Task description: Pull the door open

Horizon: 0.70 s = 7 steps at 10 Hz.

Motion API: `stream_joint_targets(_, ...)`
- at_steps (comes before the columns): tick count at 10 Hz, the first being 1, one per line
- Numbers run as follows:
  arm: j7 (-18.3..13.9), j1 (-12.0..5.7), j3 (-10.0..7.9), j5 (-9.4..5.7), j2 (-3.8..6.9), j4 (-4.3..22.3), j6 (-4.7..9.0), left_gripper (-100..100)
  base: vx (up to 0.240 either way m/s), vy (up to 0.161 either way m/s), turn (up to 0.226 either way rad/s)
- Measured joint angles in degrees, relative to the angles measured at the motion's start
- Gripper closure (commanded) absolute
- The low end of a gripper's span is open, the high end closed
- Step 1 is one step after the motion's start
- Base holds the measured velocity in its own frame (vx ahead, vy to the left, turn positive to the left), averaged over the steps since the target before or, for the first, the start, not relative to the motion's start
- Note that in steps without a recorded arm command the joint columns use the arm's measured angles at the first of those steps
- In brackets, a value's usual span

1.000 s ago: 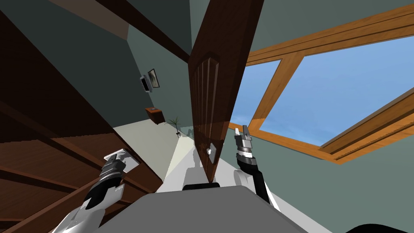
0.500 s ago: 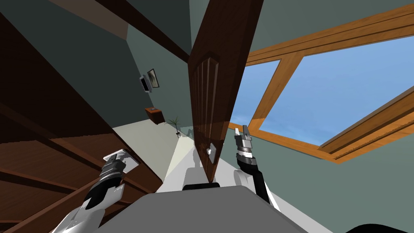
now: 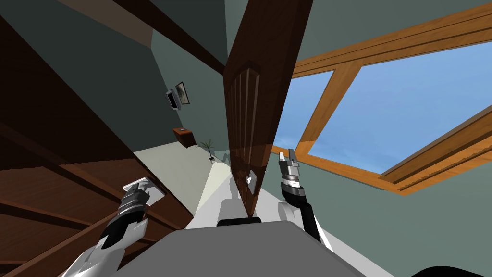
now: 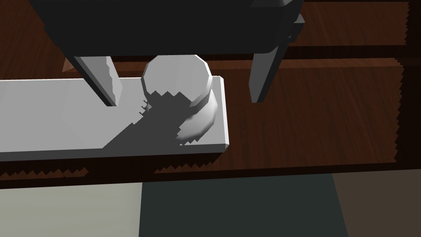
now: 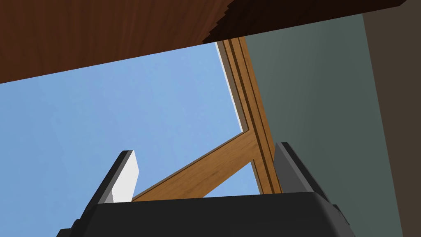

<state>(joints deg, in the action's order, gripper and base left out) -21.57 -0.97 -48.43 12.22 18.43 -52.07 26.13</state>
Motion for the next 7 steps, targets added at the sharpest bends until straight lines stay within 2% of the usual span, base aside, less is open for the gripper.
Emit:
stream_joint_targets(2, -1.2, 0.54, 1.47, 0.09, 0.77, 0.4, 0.64, -100, -0.002, 0.005, -0.002)
stream_joint_targets(7, -1.5, 0.52, 1.74, 0.11, 1.09, 0.8, 0.95, -100, -0.003, 0.002, 0.008)
